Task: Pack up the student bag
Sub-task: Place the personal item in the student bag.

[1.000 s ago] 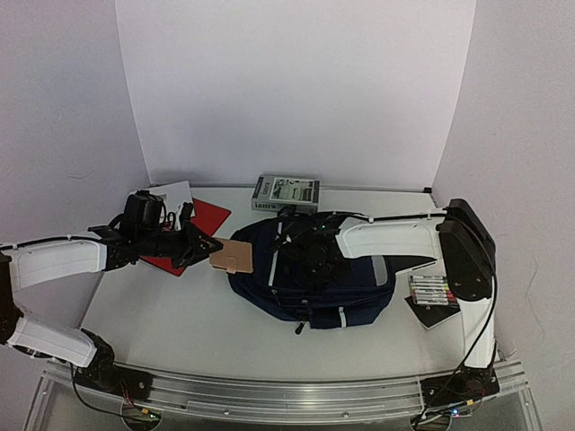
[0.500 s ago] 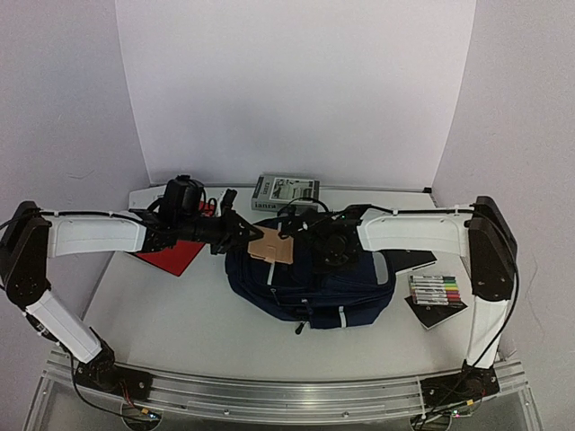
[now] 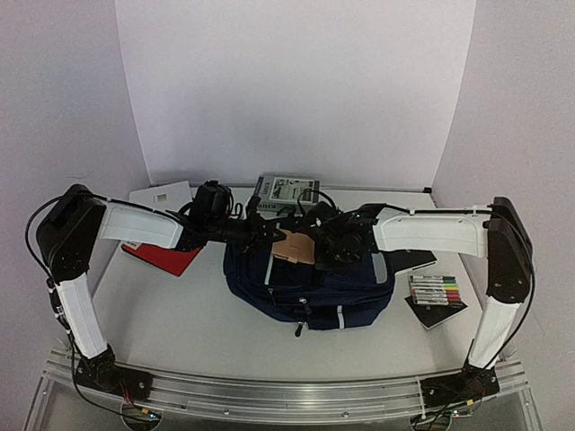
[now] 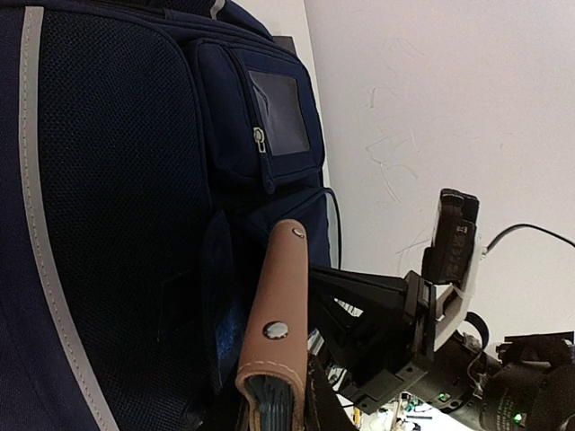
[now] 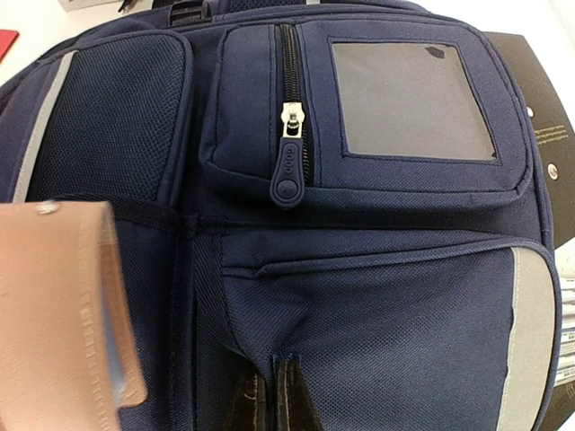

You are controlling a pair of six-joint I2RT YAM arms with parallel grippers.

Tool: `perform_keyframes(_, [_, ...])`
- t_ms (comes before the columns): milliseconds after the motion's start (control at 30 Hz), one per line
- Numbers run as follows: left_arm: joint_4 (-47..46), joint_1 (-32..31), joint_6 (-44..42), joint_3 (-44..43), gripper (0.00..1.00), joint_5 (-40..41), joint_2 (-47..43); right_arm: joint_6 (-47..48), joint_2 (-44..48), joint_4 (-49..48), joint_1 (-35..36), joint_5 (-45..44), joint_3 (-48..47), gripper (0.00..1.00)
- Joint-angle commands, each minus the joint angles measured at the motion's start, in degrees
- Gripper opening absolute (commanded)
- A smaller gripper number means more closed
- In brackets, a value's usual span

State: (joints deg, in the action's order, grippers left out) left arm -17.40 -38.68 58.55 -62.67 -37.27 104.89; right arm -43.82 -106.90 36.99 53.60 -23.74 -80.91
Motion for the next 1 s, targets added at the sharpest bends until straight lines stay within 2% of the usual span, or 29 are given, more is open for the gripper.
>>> perform_keyframes(0, [-4.9,-0.5,1.2,-4.7,0.0,0.1,2.9,-1.1,5.8,-4.7,0.0,0.3,-0.4,0.0])
perform_keyframes(267, [-5.1,-0.9,3.3,-7.0,0.0,-0.6,8.9,-1.4,7.7,-5.5,0.0,1.1,0.0,0.0])
perform_keyframes(467, [-0.4,-2.0,4.6,-7.5,0.0,0.5,9.7,-1.8,8.4,-6.0,0.0,0.4,0.3,0.0])
perform_keyframes(700, [2.1,-4.0,5.9,-5.8,0.0,2.0,7.7,-4.0,8.0,-6.1,-0.1,-1.7,0.6,0.0])
perform_keyframes(967, [1.0,-5.0,8.2,-4.0,0.0,1.7,5.9,-5.6,7.0,-6.1,-0.4,-2.7,0.5,0.0])
